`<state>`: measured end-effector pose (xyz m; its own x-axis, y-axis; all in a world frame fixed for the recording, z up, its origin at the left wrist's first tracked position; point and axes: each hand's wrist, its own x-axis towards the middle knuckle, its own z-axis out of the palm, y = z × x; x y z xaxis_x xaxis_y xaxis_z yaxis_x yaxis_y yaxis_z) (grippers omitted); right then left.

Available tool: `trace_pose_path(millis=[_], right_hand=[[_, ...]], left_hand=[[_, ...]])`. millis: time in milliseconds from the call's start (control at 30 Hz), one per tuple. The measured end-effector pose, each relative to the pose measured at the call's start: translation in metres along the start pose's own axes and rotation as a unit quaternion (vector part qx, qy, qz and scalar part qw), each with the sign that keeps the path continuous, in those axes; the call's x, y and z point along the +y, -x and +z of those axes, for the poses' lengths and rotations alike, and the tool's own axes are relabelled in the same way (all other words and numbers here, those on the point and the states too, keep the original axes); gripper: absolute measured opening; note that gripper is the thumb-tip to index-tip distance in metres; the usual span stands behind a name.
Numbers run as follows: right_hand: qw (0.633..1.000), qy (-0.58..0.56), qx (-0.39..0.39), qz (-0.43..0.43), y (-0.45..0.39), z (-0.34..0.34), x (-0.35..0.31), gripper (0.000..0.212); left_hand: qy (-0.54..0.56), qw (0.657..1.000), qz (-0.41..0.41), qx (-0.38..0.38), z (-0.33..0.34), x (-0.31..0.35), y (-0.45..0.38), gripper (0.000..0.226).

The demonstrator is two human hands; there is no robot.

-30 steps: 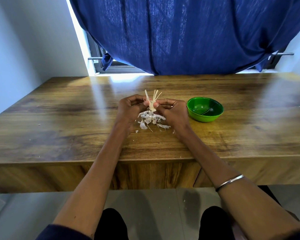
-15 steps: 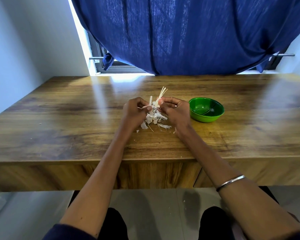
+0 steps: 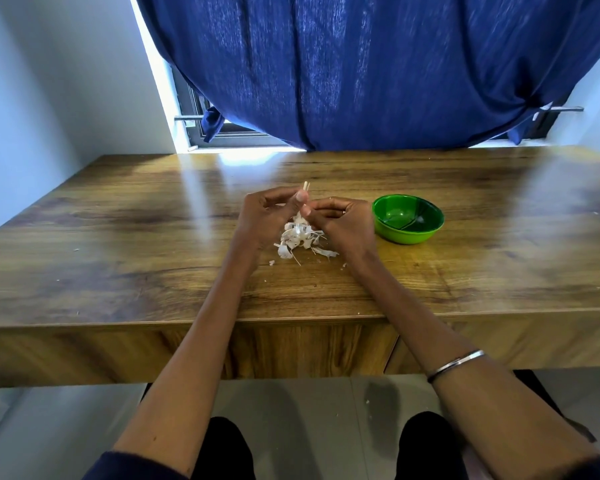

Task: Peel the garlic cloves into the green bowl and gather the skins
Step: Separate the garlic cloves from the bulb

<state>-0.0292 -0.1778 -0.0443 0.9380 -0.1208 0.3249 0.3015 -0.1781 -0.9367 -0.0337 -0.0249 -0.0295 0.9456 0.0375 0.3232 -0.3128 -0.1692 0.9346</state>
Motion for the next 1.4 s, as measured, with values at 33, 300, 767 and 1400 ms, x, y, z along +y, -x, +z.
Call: trace_pose_path(millis=[33,300,767,1400], right_hand=[[1.0,0.012,-0.006,-0.016,0.001,0.0,-0.001,0.02],[0.998,-0.051,-0.027,0.036,0.0,0.003,-0.005,0.013],[0.986,0.146,-0.011,-0.081,0.004,0.005,0.002,0.035],[0.987,0.119,-0.038,-0.098,0.006,0.006,-0.003,0.024]], left_hand=[[-0.014,1.0,0.001,0.014,0.001,0.0,0.0,0.027],[0.164,0.979,-0.101,0.065,0.002,0.0,0.002,0.01],[0.203,0.97,-0.087,0.099,0.0,-0.001,-0.001,0.007],[0.13,0.984,-0.084,0.089,0.007,-0.001,0.001,0.012]])
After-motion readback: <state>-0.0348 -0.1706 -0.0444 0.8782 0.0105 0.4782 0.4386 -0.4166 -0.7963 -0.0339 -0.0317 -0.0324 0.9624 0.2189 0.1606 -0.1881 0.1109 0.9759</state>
